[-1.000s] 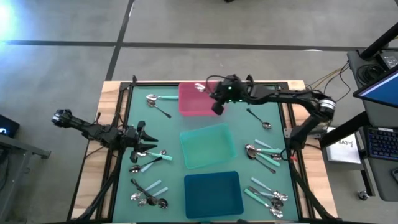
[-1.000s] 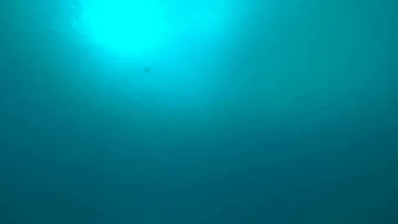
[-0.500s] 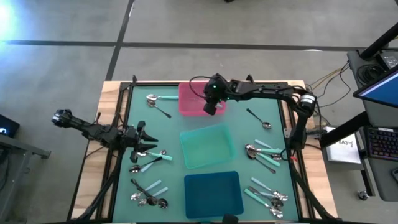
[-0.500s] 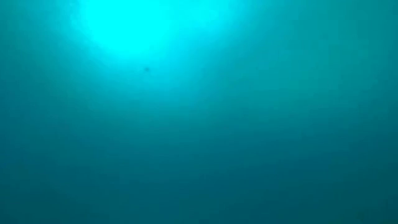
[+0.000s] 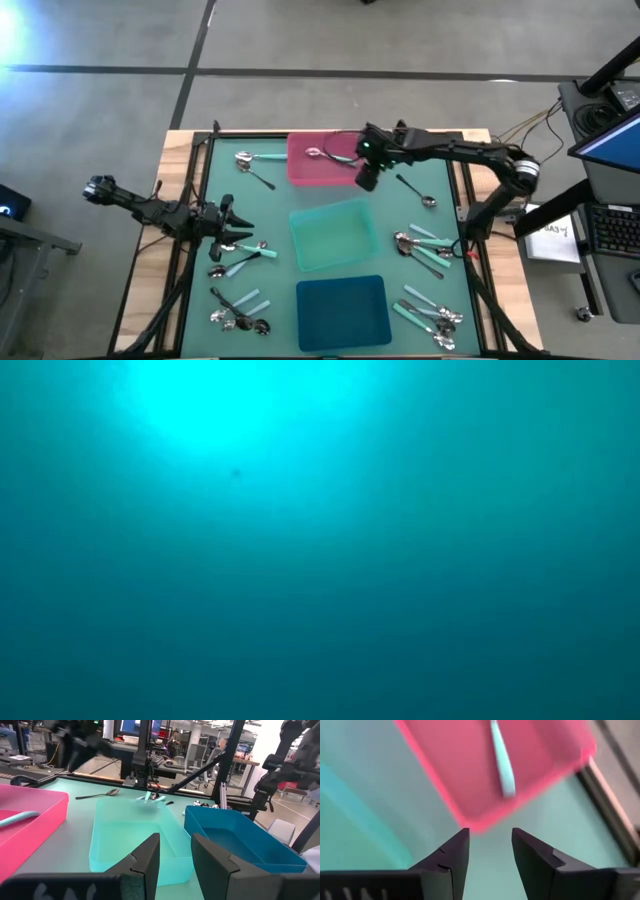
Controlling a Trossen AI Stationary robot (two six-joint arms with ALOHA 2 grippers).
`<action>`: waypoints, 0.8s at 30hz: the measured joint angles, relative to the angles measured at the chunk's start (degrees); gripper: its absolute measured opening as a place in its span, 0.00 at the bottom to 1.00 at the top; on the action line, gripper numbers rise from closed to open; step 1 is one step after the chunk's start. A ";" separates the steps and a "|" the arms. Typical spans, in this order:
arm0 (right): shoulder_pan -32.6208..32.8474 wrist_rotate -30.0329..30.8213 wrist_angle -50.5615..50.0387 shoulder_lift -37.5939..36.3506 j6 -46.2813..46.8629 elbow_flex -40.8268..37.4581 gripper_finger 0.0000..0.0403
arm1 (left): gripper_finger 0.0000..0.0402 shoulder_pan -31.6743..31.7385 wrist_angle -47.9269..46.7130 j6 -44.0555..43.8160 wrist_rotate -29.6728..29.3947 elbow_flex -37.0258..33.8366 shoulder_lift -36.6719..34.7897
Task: Sort silverware by color (type)
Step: Put the black spoon into the green bin
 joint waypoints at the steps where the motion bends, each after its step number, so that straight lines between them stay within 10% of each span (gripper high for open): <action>1: 0.16 0.03 -0.84 -1.44 1.23 -1.58 0.34 | 0.24 0.00 0.00 -0.01 0.01 0.01 0.00; 13: 2.11 -0.01 -2.41 -19.04 18.94 -25.33 0.35 | 0.24 -0.02 0.02 -0.02 -0.01 -0.01 0.02; 24: -1.10 6.54 -2.02 -16.33 23.27 -31.29 0.36 | 0.24 0.00 0.02 -0.02 0.00 0.01 0.07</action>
